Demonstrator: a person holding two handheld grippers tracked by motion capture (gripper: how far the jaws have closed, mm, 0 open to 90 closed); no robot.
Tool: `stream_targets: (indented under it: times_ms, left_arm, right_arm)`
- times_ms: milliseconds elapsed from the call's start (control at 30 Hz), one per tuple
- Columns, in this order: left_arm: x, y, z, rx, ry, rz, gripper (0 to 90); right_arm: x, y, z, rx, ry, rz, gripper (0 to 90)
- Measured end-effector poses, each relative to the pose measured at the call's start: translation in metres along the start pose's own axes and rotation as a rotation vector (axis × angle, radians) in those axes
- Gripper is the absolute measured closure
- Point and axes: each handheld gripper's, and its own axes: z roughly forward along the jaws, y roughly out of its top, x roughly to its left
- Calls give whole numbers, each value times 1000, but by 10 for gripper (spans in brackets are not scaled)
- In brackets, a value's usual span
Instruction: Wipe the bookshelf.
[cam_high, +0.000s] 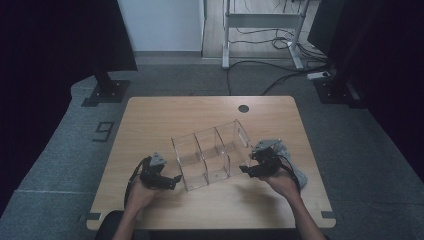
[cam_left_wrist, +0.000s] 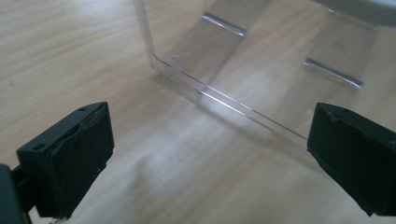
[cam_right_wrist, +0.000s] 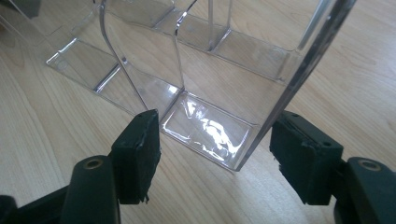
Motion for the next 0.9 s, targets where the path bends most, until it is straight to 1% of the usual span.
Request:
stream_targets:
  times_ms: [300,367,433,533,600,667,700,733,800,833,900]
  left_arm:
    - [-10,-8,-19,1,-30,34,0]
    - [-13,-11,-21,2,-45,35,0]
    - [-17,-12,-22,8,-57,51,0]
    - [-23,-10,-21,5,-55,72,0]
    - [-25,-6,-19,-2,-46,75,0]
    - [-26,-2,-16,-6,-24,77,17]
    - [-26,-1,-15,-3,-16,70,33]
    - [-26,1,-15,8,-4,59,67]
    - [-27,5,-16,2,7,47,154]
    - [-27,6,-16,-3,16,42,167]
    - [-28,7,-17,-7,42,39,229]
  right_arm:
    - [9,-3,5,14,14,-15,321]
    - [10,-4,6,22,20,-14,321]
    - [11,-5,7,22,19,-14,319]
    - [12,-5,8,22,23,-14,316]
    - [14,-5,8,22,26,-15,316]
    - [16,-5,7,24,35,-14,316]
    - [17,-5,8,21,35,-13,316]
    - [18,-6,8,23,43,-17,316]
    - [20,-6,9,26,47,-20,317]
    - [20,-6,9,31,49,-24,317]
    - [20,-7,10,41,50,-28,324]
